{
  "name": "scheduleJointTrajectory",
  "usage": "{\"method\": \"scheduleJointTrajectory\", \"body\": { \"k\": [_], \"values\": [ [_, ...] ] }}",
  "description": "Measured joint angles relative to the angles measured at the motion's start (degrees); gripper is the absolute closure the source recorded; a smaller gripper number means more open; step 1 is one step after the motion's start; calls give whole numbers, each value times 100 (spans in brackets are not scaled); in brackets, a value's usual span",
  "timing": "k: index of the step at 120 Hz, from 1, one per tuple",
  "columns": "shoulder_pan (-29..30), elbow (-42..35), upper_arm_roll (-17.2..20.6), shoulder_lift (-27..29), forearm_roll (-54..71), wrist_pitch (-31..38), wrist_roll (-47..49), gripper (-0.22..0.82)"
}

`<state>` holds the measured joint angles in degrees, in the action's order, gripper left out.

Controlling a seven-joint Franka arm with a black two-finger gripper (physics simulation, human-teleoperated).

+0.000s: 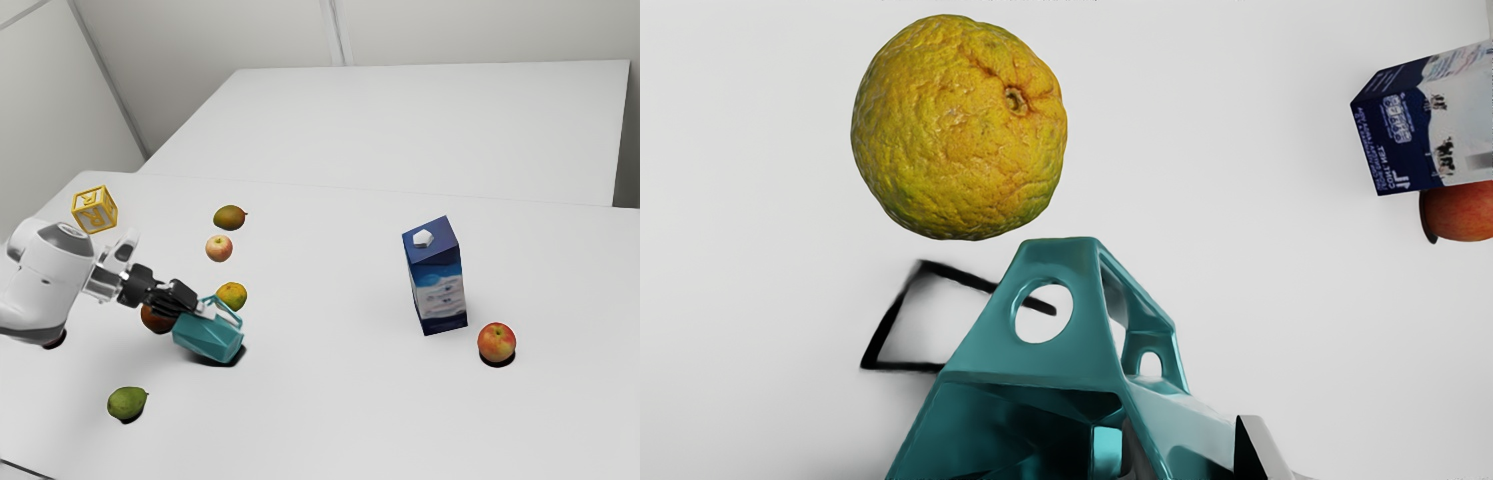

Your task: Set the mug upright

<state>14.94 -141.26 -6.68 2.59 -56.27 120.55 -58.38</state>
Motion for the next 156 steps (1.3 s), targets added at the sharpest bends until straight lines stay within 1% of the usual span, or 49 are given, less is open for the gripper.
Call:
{"method": "scheduleJointTrajectory", "body": {
  "k": [31, 45, 65, 89, 112, 128, 138, 156],
  "values": [
    [-96, 10, 34, 241, 10, 56, -74, 76],
    [-172, 42, 70, 302, 48, 54, -51, 78],
    [-246, 188, 303, 419, 584, 57, 257, 78],
    [-282, 465, 633, 579, 1921, -7, 1053, 79],
    [-324, 762, 816, 637, 3317, -149, 2011, 79],
    [-356, 862, 947, 669, 4067, -158, 2643, 79],
    [-436, 871, 1032, 666, 4414, -39, 2999, 79],
    [-769, 829, 1070, 662, 4962, 332, 3591, 79]
  ]
}}
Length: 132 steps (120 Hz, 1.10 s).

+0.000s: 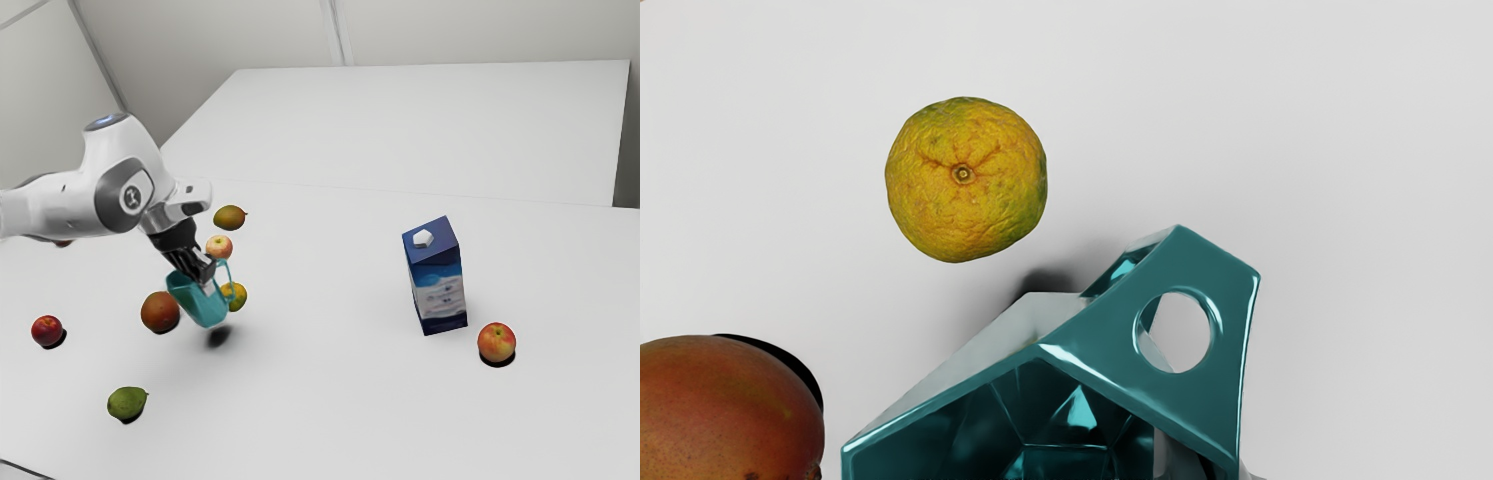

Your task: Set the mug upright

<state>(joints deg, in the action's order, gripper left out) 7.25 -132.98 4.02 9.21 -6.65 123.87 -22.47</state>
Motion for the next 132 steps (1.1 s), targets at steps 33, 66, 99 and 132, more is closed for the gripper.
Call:
{"method": "scheduleJointTrajectory", "body": {
  "k": [33, 66, 99, 132],
  "values": [
    [-204, -346, 18, 94, 622, 719, 891, 78],
    [-375, -767, 52, 284, 765, 1029, 1556, 78],
    [-418, -946, 70, 214, 781, 1207, 2035, 78],
    [-440, -956, 73, -16, 783, 1329, 2345, 78]
  ]
}}
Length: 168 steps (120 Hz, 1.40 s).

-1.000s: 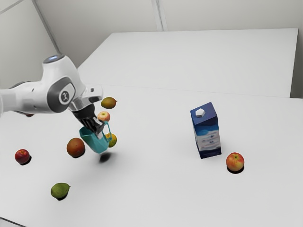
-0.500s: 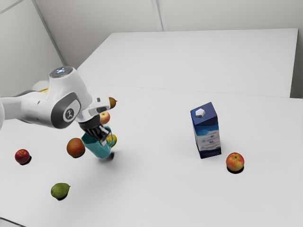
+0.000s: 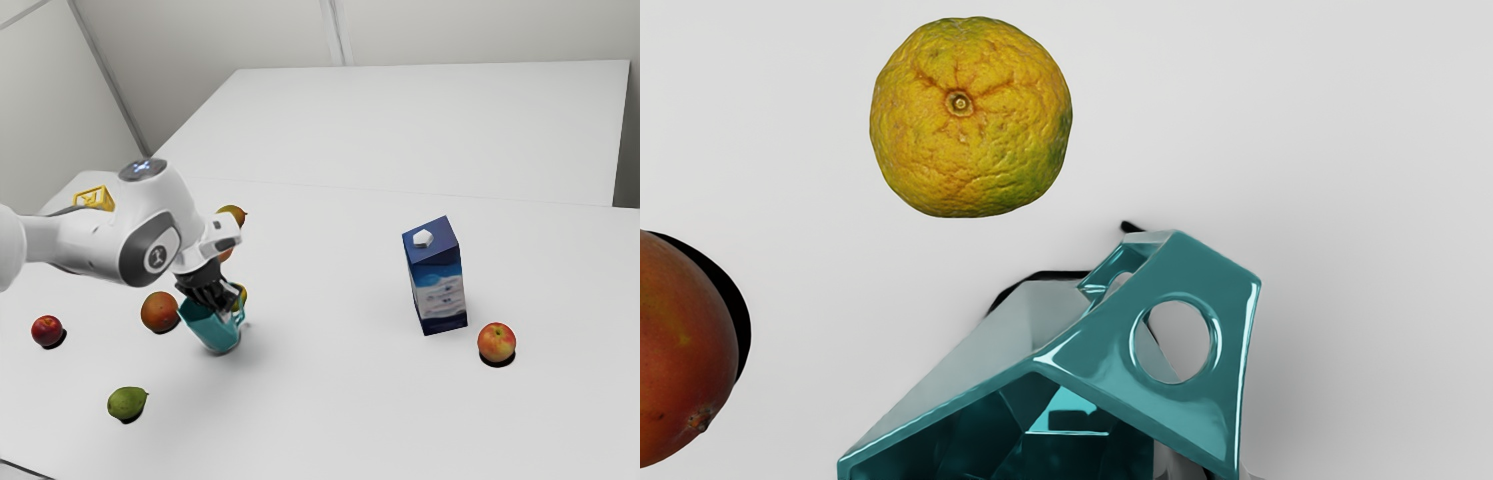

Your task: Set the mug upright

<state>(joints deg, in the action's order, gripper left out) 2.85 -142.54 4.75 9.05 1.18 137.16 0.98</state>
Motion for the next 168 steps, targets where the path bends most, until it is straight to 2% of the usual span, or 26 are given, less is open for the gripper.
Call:
{"method": "scheduleJointTrajectory", "body": {
  "k": [14, 48, 77, 121, 168],
  "values": [
    [-51, 3, 1, -15, 1, 40, 97, 77],
    [-101, 32, 32, 113, -64, 56, 233, 43],
    [-154, 305, 126, 328, -308, -273, 292, 23],
    [-147, 1644, 218, 276, -441, -1740, 353, 8],
    [-132, 3551, 220, -217, -439, -3449, 400, 4]
  ]
}}
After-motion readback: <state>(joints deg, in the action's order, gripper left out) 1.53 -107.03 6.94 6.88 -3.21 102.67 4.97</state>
